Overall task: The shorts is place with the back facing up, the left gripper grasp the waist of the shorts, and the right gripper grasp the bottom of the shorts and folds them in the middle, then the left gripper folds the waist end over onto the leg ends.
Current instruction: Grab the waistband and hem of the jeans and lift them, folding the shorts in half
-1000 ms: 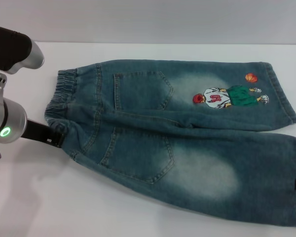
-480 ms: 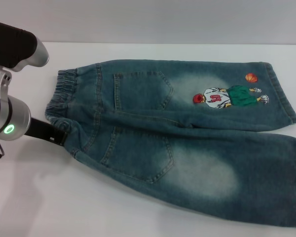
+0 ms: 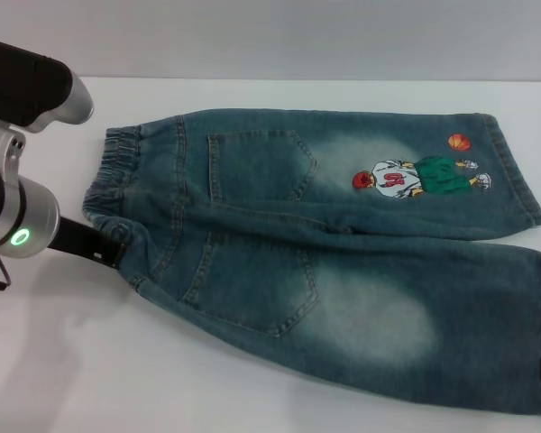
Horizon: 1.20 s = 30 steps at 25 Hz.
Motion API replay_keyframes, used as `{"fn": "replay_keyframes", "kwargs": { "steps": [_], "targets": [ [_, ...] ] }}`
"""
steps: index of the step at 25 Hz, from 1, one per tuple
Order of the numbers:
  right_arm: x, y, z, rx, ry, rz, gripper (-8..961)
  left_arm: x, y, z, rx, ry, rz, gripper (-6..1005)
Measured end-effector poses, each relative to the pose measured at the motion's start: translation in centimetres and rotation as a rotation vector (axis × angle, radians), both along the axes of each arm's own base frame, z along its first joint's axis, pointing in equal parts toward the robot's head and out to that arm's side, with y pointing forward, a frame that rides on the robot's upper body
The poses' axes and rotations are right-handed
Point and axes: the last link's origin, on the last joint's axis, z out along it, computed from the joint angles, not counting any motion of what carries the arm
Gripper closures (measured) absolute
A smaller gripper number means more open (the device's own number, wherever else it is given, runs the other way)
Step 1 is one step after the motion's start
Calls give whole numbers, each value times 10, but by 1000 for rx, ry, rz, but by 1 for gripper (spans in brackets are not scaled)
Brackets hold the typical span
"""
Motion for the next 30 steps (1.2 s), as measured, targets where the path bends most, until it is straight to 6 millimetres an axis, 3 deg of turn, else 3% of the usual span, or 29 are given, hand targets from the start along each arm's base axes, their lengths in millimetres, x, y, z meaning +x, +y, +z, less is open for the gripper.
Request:
{"fn": "replay_keyframes", "kwargs": {
  "steps": [14,22,30],
  "targets": [
    [-9,8,-17,-14,21,44,349,2,1,-1,-5,-5,-5,938],
    [-14,13,-16,10,41,64,350,2,0,-1,-5,-6,-4,937],
    [-4,8,-11,-2,-14,30,350,2,1,-2,-6,-6,-3,937]
  ]
}}
